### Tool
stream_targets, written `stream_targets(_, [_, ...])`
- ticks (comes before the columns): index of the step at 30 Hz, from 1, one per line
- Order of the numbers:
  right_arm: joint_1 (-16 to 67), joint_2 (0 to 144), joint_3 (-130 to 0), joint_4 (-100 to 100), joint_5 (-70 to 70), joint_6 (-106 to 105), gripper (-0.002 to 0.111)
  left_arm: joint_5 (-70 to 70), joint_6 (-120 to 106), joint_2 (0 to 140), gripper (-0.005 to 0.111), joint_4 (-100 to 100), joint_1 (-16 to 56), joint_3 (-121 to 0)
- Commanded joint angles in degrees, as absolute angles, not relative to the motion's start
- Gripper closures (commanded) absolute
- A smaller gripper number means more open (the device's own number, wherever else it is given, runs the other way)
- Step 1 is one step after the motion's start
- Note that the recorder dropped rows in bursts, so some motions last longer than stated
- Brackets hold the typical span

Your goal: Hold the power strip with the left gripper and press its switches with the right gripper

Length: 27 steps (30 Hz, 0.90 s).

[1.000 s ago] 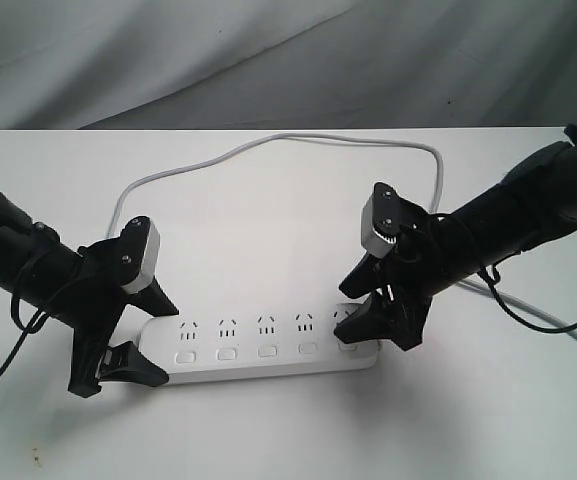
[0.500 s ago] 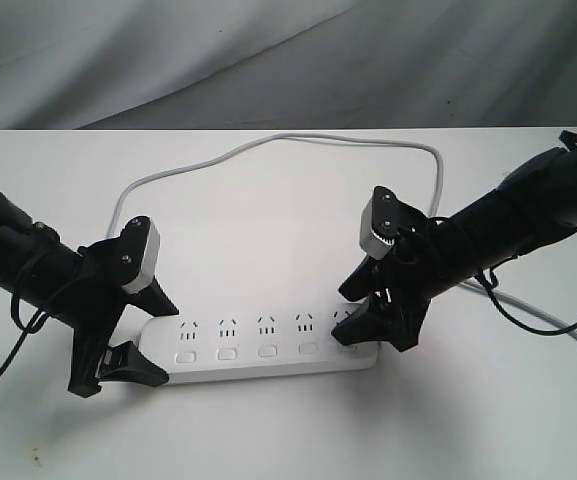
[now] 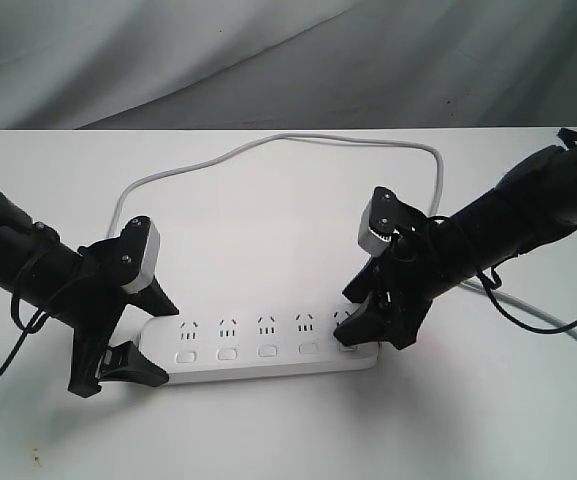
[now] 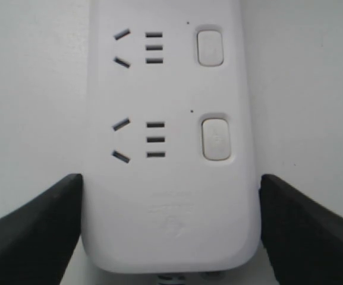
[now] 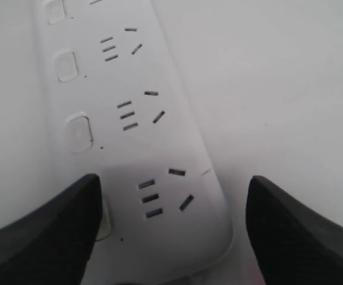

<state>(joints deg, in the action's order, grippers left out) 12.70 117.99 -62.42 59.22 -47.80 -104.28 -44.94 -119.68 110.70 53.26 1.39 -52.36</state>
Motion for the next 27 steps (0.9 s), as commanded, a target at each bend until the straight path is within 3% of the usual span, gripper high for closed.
stream_targets(1, [12.8, 118.4, -61.7, 54.5, -42.2, -104.0, 0.045, -45.0, -120.0, 110.7, 0.064, 53.4, 1.6, -52.7])
stream_targets(12, [12.8, 118.4, -59.2, 54.8, -38.5, -104.0, 0.045, -45.0, -120.0, 110.7, 0.064, 53.4, 1.6, -52.7])
stream_targets(27, [12.8, 113.1, -59.5, 68.1, -46.9, -111.1, 0.045, -45.0, -120.0, 110.7, 0.064, 53.4, 1.6, -52.7])
